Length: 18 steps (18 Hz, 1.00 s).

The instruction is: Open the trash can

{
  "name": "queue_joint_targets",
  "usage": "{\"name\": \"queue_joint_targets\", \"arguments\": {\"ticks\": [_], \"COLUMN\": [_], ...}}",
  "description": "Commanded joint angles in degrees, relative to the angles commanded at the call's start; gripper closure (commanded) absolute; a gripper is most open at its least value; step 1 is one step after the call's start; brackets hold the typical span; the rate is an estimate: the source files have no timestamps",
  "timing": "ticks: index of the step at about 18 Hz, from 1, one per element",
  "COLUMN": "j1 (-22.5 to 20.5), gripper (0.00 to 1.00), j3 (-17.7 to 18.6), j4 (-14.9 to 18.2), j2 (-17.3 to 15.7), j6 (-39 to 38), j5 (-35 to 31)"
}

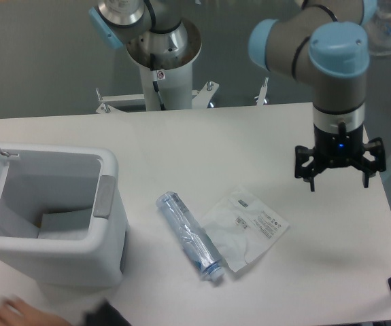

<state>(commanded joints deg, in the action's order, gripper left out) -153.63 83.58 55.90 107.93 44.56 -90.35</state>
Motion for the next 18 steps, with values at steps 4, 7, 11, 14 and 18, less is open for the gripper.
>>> {"name": "queue_joint_targets", "arguments": {"ticks": [4,7,11,14,18], "j1": [-0.8,-1.1,-1.4,-1.4,-1.0], "gripper": [0.0,0.0,0.0,0.0,0.0], "j3": [0.1,0.2,-0.6,-1.3,-1.2], "j4": [-0.2,-0.4,-0.5,-0.6,-0.5], "j2": [-0.5,-0.6,-0.7,-0.6,-0.2], "j6": [0.3,2.2,2.3,2.2,2.2], "j5": [0.1,0.1,0.1,0.1,-0.1]}}
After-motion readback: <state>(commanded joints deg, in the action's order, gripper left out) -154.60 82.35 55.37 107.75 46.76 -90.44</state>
